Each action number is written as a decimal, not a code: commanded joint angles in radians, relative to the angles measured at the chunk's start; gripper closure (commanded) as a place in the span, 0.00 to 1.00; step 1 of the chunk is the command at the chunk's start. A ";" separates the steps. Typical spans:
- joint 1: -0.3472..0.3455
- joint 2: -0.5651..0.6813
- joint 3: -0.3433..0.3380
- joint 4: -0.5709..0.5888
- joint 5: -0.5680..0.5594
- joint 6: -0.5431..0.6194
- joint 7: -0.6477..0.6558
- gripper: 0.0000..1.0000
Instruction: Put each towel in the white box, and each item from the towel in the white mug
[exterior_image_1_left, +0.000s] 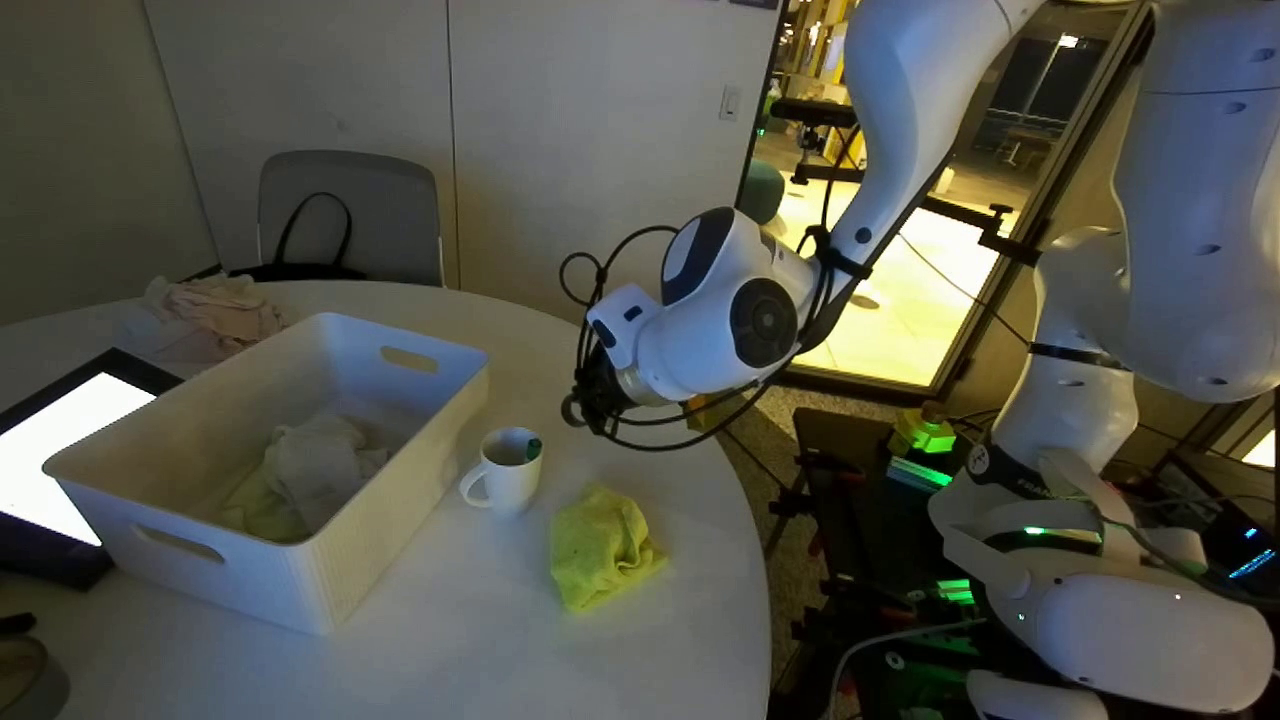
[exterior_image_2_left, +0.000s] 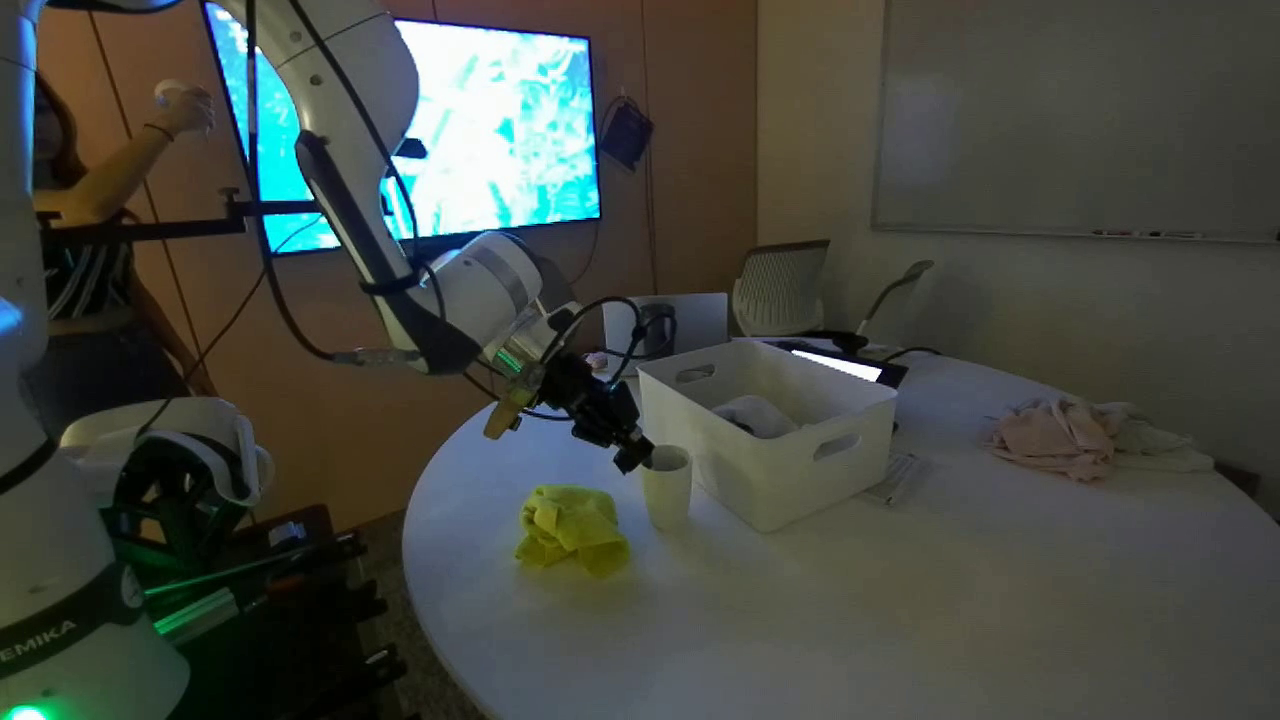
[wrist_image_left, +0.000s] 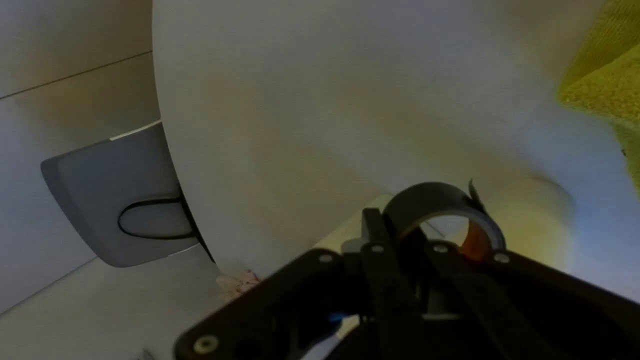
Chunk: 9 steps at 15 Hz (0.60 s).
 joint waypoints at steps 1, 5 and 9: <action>-0.018 -0.045 0.017 -0.031 0.045 0.030 -0.071 0.90; -0.019 -0.040 0.018 -0.028 0.059 0.063 -0.096 0.90; -0.020 -0.042 0.016 -0.028 0.062 0.081 -0.099 0.90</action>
